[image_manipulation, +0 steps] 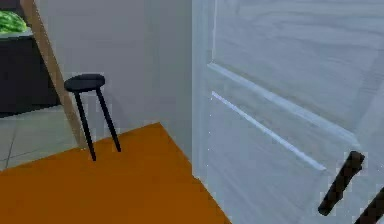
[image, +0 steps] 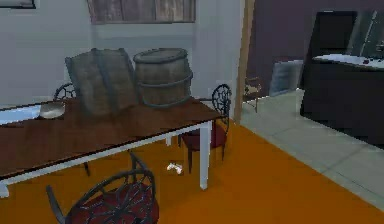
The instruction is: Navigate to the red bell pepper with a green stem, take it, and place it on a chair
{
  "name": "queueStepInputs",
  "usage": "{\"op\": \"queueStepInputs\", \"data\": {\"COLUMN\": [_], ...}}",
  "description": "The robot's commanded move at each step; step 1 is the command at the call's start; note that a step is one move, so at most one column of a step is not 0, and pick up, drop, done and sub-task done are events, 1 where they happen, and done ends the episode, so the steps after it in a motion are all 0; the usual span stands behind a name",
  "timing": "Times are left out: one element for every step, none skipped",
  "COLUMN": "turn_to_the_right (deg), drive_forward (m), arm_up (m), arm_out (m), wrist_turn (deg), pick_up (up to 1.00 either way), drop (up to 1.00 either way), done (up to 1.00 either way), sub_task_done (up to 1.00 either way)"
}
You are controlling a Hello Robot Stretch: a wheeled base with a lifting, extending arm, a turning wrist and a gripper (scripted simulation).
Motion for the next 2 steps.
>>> {"op": "queueStepInputs", "data": {"turn_to_the_right": [33.0,0.0], "drive_forward": [0.00,1.00], "arm_up": [0.00,0.00], "arm_out": [0.00,0.00], "wrist_turn": [0.0,0.0], "pick_up": [0.00,0.00], "drop": [0.00,0.00], "done": [0.00,0.00], "sub_task_done": [0.00,0.00]}}
